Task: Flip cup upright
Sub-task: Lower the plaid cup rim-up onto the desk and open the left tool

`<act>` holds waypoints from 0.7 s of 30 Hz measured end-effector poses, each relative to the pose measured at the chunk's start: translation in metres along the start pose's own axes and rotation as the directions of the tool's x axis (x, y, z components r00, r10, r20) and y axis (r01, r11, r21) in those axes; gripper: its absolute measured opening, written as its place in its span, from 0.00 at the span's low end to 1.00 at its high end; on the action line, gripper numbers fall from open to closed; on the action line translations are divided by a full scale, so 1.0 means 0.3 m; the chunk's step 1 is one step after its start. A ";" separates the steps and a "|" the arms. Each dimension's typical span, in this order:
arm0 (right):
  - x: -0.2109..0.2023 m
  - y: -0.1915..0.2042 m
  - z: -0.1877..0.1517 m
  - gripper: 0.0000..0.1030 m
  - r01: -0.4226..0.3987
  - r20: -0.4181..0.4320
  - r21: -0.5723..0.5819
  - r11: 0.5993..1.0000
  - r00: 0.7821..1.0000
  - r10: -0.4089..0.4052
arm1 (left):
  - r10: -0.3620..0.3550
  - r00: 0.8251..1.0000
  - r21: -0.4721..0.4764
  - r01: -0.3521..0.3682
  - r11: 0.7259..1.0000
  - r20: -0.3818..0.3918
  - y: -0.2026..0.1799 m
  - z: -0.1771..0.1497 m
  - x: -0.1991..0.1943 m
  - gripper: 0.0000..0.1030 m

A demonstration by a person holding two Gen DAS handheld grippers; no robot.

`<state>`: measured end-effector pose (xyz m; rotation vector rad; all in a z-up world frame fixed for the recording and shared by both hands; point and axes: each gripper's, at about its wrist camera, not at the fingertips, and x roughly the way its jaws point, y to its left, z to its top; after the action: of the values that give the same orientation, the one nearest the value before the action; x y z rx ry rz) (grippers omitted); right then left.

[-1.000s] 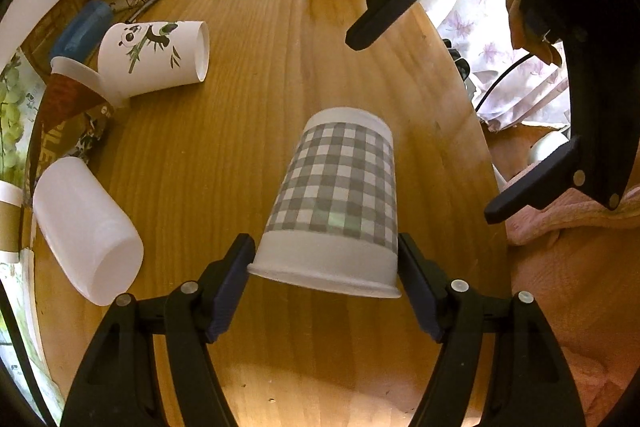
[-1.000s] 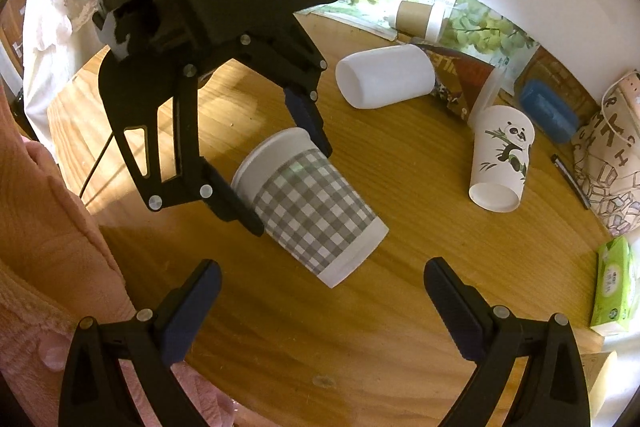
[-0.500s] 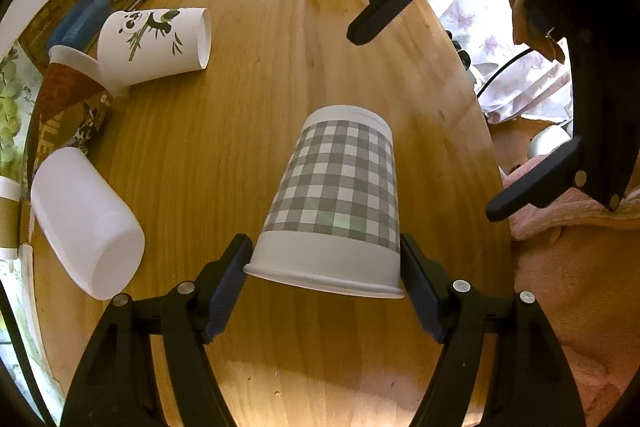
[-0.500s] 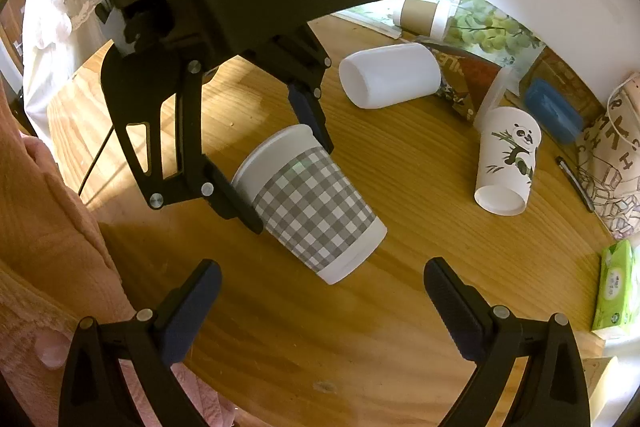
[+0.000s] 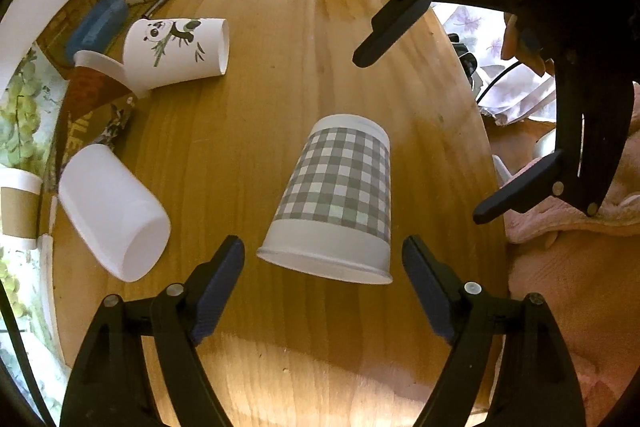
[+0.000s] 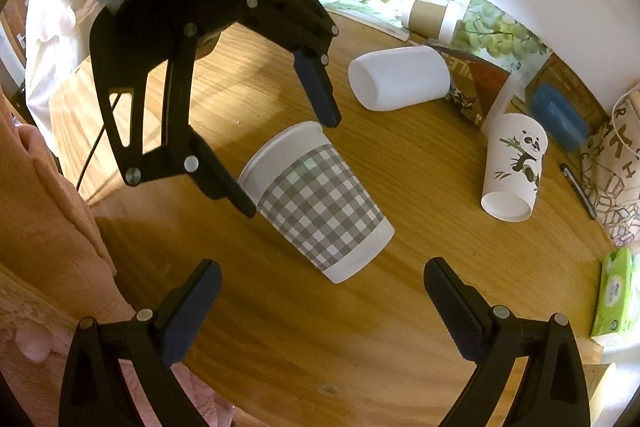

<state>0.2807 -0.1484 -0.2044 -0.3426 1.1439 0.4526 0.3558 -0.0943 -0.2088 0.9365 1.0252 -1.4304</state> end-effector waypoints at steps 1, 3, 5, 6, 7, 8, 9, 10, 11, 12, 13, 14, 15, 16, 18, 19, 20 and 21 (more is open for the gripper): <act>-0.001 0.003 0.000 0.98 0.001 0.001 -0.003 1.000 1.000 -0.001 | 0.002 1.000 -0.002 -0.002 1.000 0.002 -0.004 0.000 -0.007 0.81; -0.003 0.005 0.001 0.99 0.004 0.006 -0.007 1.000 1.000 -0.004 | 0.012 1.000 -0.005 -0.012 1.000 0.005 -0.008 -0.001 -0.017 0.81; -0.008 0.007 0.003 0.98 0.005 0.011 -0.011 1.000 1.000 -0.005 | 0.030 1.000 -0.014 -0.030 0.999 0.010 -0.013 0.000 -0.031 0.81; -0.010 0.007 0.005 0.98 0.006 0.014 -0.014 1.000 1.000 -0.005 | 0.032 0.999 -0.020 -0.032 0.999 0.012 -0.018 0.002 -0.037 0.81; -0.012 0.008 0.006 0.98 0.007 0.017 -0.017 1.000 1.000 -0.007 | 0.038 0.999 -0.028 -0.037 0.999 0.017 -0.019 0.004 -0.051 0.81; -0.014 0.009 0.007 0.99 0.009 0.021 -0.019 1.000 1.000 -0.008 | 0.044 0.999 -0.033 -0.043 0.999 0.023 -0.024 -0.003 -0.066 0.81; -0.017 0.010 0.008 0.99 0.010 0.025 -0.021 1.000 1.000 -0.010 | 0.053 0.998 -0.038 -0.052 0.998 0.030 -0.027 -0.005 -0.079 0.81; -0.020 0.011 0.008 0.99 0.011 0.029 -0.023 1.000 1.000 -0.010 | 0.062 0.997 -0.045 -0.060 0.997 0.035 -0.029 -0.006 -0.090 0.81; -0.023 0.013 0.008 0.98 0.012 0.033 -0.025 1.000 0.999 -0.011 | 0.077 0.996 -0.056 -0.075 0.996 0.041 -0.030 -0.006 -0.103 0.81; -0.026 0.015 0.008 0.98 0.014 0.038 -0.027 1.000 0.999 -0.013 | 0.091 0.995 -0.069 -0.088 0.994 0.045 -0.030 -0.004 -0.113 0.81; -0.029 0.017 0.007 0.98 0.014 0.043 -0.029 0.999 0.999 -0.013 | 0.108 0.993 -0.088 -0.104 0.991 0.051 -0.029 -0.007 -0.125 0.81; -0.032 0.018 0.008 0.98 0.013 0.049 -0.031 0.999 0.999 -0.012 | 0.120 0.991 -0.105 -0.114 0.988 0.056 -0.028 -0.008 -0.135 0.81; -0.036 0.020 0.008 0.98 0.012 0.056 -0.032 0.999 0.998 -0.010 | 0.130 0.990 -0.125 -0.122 0.985 0.060 -0.027 -0.010 -0.145 0.81; -0.040 0.023 0.007 0.98 0.011 0.065 -0.033 0.999 0.998 -0.009 | 0.145 0.987 -0.160 -0.133 0.978 0.067 -0.026 -0.011 -0.157 0.81; -0.045 0.025 0.006 0.99 0.016 0.080 -0.035 0.999 0.997 -0.014 | 0.171 0.982 -0.208 -0.153 0.966 0.076 -0.019 -0.018 -0.174 0.81; -0.046 0.028 0.005 0.99 0.021 0.089 -0.037 0.999 0.996 -0.017 | 0.189 0.978 -0.244 -0.164 0.956 0.083 -0.019 -0.022 -0.188 0.81; -0.047 0.028 0.005 0.98 0.023 0.095 -0.038 0.999 0.995 -0.019 | 0.202 0.976 -0.267 -0.173 0.948 0.085 -0.019 -0.025 -0.196 0.81; -0.048 0.029 0.004 0.98 0.028 0.100 -0.038 0.999 0.995 -0.024 | 0.219 0.972 -0.297 -0.184 0.937 0.088 -0.019 -0.028 -0.207 0.81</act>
<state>0.2724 -0.1429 -0.1909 -0.3646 1.0336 0.4647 0.3562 -0.0666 -0.1525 0.7124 0.9846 -1.1172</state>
